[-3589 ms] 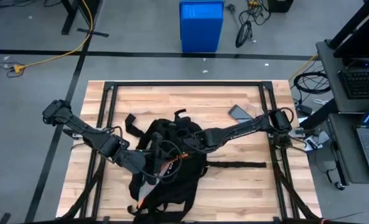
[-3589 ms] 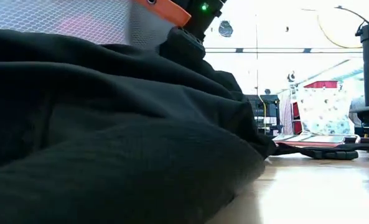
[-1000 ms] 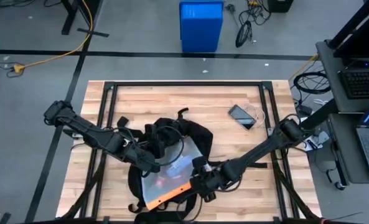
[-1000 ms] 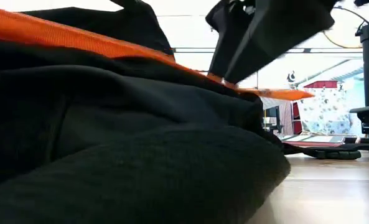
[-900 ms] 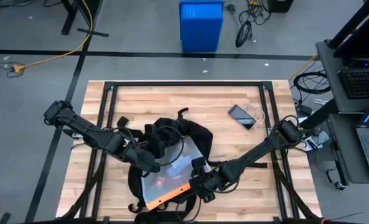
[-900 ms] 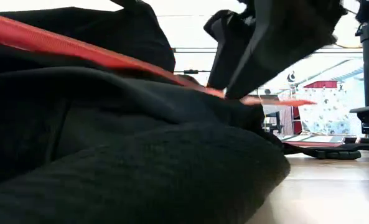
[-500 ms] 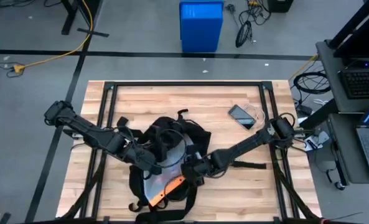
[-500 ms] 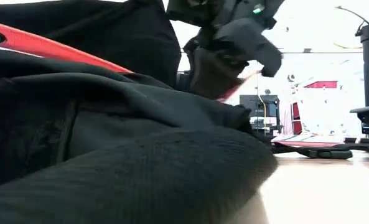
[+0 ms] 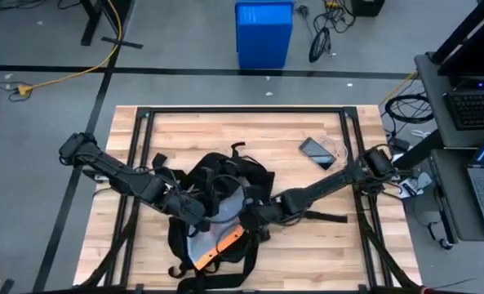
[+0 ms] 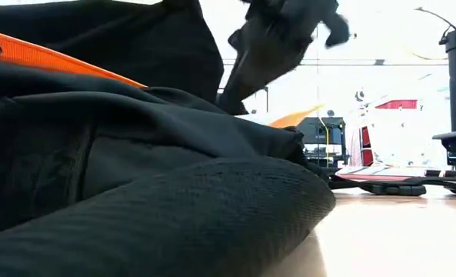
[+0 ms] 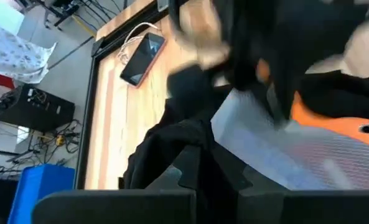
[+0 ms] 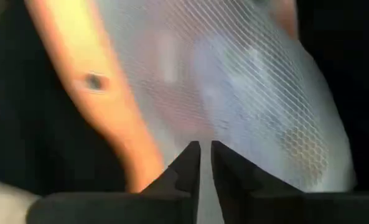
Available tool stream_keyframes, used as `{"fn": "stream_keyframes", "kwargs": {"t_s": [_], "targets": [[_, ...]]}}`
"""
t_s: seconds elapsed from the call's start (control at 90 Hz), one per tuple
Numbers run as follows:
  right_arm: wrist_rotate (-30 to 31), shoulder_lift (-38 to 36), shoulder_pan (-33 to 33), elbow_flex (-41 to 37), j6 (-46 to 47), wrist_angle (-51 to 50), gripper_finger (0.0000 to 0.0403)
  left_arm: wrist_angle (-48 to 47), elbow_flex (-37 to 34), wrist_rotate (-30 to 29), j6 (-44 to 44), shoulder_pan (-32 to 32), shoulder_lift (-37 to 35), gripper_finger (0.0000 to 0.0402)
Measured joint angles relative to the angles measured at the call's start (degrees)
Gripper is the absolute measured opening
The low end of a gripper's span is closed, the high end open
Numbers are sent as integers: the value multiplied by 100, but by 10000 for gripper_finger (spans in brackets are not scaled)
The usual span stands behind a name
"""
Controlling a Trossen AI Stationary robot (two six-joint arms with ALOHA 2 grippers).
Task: Unpack backpack
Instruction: Put the zip bag into the black backpack
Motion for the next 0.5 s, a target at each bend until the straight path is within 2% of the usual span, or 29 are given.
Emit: {"fn": "stream_keyframes", "kwargs": {"t_s": [0.133,0.256,0.389,0.5], "targets": [[-250,-209,384,0,68,186,70,-33,0,-84,2,15,0,4],[-221,-25,601,4,30,678,124,-37,0,-93,0,59,0,4],[-175,303,499,2,24,1013,176,-37,0,-99,-2,63,0,4],[-156,509,306,2,48,1297,203,-37,0,-99,-9,63,0,4]]}}
